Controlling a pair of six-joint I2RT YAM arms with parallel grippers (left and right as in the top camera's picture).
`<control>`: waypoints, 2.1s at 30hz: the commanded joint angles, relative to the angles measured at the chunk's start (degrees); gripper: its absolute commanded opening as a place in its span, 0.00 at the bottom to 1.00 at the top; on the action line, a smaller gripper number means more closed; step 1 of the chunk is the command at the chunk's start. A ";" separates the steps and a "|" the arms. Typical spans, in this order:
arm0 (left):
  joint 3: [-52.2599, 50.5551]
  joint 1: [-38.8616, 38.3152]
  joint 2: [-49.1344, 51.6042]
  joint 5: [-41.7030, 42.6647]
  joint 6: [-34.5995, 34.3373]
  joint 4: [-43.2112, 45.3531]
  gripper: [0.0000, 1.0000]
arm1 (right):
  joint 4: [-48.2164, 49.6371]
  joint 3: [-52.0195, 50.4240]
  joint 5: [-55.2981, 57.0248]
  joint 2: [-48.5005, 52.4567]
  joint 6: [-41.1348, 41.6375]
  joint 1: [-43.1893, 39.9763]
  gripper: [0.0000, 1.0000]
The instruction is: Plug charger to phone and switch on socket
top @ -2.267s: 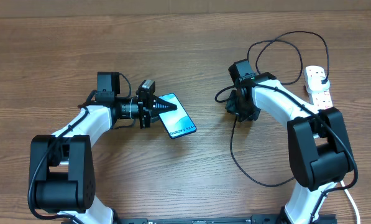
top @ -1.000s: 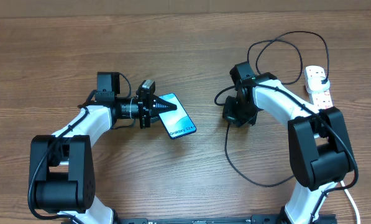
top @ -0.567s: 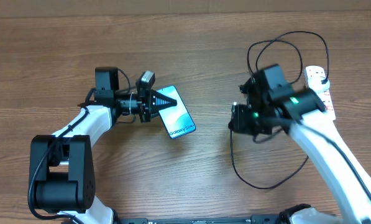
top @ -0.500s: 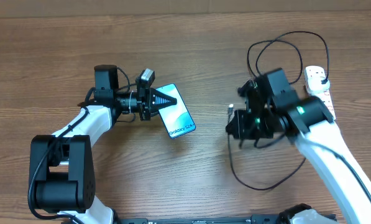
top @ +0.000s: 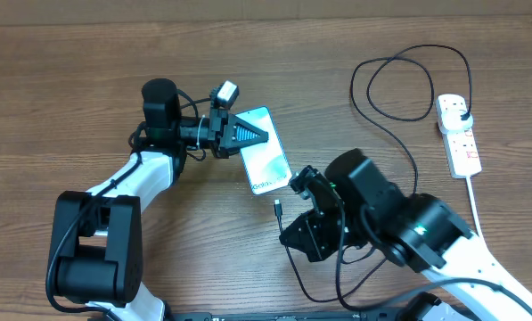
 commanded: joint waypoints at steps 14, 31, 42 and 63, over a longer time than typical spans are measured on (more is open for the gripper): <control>0.50 -1.22 0.28 1.86 3.41 1.33 0.04 | -0.24 -0.50 2.95 6.29 3.98 1.79 0.04; 0.44 -1.38 0.28 1.86 6.97 1.18 0.04 | -2.93 -0.50 10.03 6.34 -2.34 1.79 0.04; 0.44 -3.43 0.28 1.86 6.97 1.07 0.04 | -2.95 -0.15 11.54 6.38 -7.13 1.79 0.04; 0.42 -3.52 0.28 1.86 7.89 1.07 0.04 | -4.22 0.20 13.03 6.45 -7.37 1.84 0.04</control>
